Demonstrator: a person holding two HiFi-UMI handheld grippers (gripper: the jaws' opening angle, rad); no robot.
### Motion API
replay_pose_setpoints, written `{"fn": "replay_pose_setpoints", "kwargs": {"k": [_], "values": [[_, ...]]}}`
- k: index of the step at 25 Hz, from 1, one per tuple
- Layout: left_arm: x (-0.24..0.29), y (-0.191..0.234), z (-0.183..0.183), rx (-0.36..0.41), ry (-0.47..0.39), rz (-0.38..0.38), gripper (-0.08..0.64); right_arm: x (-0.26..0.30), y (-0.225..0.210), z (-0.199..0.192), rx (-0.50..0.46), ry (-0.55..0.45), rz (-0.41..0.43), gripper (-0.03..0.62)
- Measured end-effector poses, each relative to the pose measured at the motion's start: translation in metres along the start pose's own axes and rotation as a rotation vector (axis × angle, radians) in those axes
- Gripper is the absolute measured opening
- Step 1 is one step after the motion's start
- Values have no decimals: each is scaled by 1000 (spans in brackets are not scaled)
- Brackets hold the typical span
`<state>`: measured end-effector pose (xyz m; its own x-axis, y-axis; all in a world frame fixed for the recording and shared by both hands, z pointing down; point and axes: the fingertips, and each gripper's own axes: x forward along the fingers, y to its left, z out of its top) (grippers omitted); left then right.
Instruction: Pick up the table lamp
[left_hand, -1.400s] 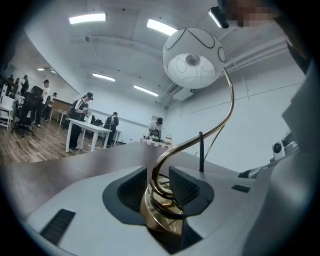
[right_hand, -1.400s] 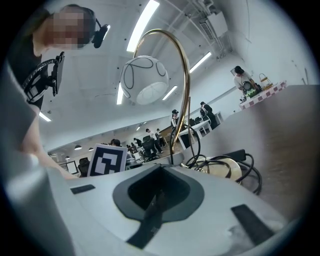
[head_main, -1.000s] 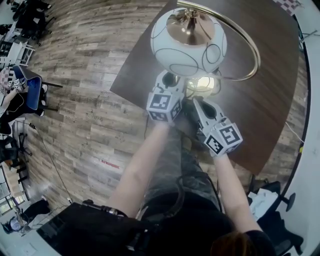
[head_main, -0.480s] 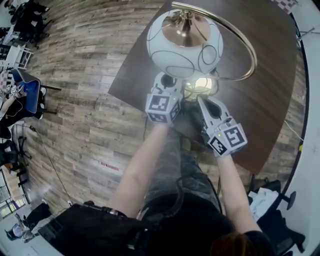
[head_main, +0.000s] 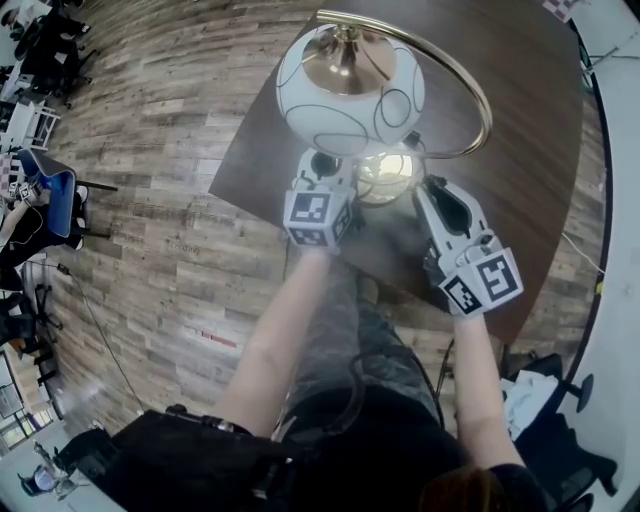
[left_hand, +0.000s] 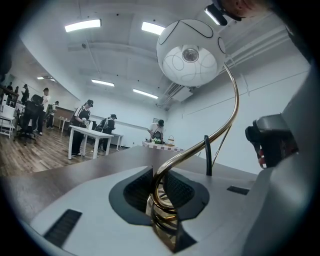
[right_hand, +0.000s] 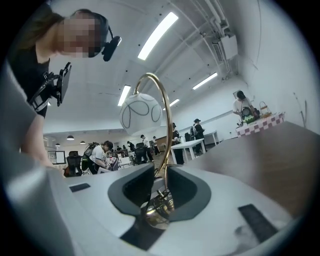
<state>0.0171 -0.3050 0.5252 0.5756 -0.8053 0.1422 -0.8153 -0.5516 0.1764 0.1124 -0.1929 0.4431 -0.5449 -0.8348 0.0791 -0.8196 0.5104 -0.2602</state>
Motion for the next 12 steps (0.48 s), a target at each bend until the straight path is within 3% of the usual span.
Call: {"fn": "replay_pose_setpoints", "kwargs": {"k": [2, 6, 12], "values": [[0, 0, -1, -1, 7, 6, 52, -4, -3, 17, -23, -20, 1, 100], [0, 1, 0, 3, 8, 9, 52, -9, -2, 48, -81, -56, -1, 100], [1, -1, 3, 9, 9, 1, 52, -9, -4, 81, -83, -106, 6, 132]]}}
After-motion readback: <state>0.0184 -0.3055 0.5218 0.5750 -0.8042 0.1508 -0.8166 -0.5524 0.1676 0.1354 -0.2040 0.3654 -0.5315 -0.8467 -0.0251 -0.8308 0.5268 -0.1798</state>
